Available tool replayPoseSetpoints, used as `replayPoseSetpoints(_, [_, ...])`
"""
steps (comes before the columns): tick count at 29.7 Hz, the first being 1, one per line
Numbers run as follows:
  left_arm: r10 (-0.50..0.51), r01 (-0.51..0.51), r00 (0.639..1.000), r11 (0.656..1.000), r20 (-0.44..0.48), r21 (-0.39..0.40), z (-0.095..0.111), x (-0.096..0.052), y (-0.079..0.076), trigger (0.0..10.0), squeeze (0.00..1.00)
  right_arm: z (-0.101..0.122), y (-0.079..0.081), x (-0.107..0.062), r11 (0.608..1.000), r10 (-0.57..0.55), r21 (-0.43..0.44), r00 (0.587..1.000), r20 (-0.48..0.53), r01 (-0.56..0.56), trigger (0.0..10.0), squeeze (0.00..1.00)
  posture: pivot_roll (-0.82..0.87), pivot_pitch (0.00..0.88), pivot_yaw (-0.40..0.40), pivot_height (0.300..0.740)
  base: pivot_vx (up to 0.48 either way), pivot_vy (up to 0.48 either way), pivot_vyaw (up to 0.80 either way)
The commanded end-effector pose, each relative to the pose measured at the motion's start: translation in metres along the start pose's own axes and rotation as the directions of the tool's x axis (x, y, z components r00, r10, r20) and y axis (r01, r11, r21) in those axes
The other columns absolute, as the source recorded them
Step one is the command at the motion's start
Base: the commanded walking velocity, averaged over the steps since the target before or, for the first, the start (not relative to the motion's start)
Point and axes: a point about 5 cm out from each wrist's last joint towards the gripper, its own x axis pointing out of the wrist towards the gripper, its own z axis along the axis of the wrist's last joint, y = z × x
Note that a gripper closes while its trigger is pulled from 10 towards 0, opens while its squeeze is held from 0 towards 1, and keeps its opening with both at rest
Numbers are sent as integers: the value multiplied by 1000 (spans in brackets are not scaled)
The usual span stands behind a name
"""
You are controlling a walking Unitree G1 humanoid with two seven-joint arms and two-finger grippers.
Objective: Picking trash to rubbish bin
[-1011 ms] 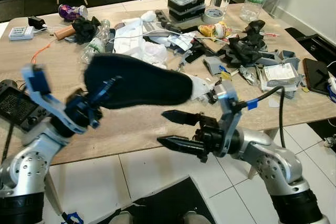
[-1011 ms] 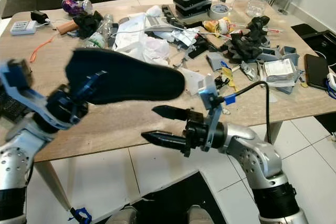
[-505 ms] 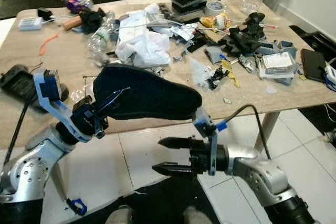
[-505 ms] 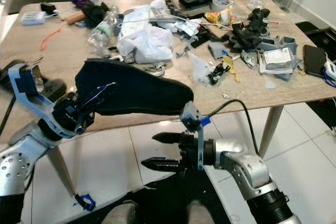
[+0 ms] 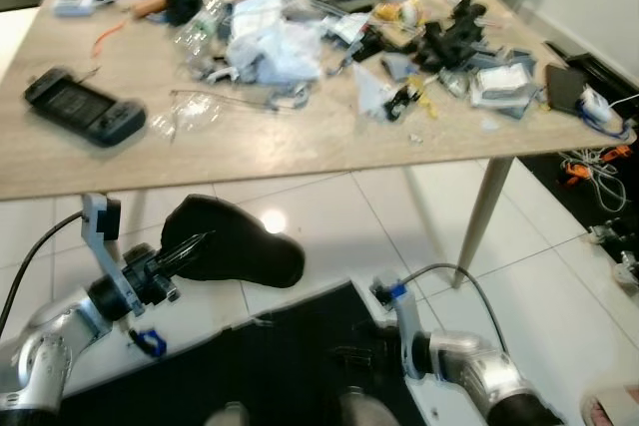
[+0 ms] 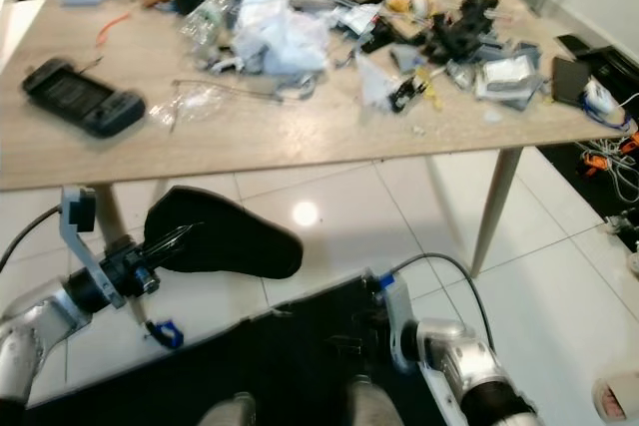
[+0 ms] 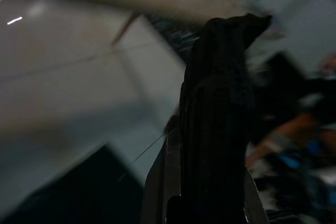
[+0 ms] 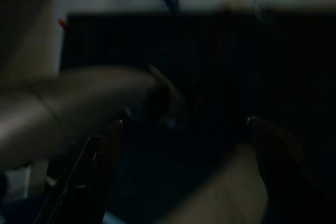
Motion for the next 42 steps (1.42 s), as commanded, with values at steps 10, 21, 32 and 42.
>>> replayPoseSetpoints(10, [488, -510, 853, 854, -183, -103, -74, -43, 55, 10000, 0, -90, -19, -14, 889, -396, 163, 896, -200, 429, 10000, 0, 41, 128, 3, 740, -285, 0, 0])
replayPoseSetpoints(21, [726, -852, 422, 523, -543, 37, -179, -84, 43, 10000, 0, -137, 2, -13, 861, -466, 34, 812, -350, 508, 10000, 0, 54, 110, 0, 740, -291, 0, 0])
replayPoseSetpoints(32, [703, -779, 288, 567, -651, 267, -213, -84, 22, 10000, 0, -134, 8, -5, 886, -452, -75, 818, -356, 457, 10000, 0, 57, 96, -6, 740, -274, 0, 0])
replayPoseSetpoints(42, [694, -503, 215, 681, -687, 532, -222, -78, 14, 10000, 0, -139, 15, -2, 910, -414, -195, 819, -397, 365, 10000, 0, 51, 70, -17, 740, -276, 0, 0])
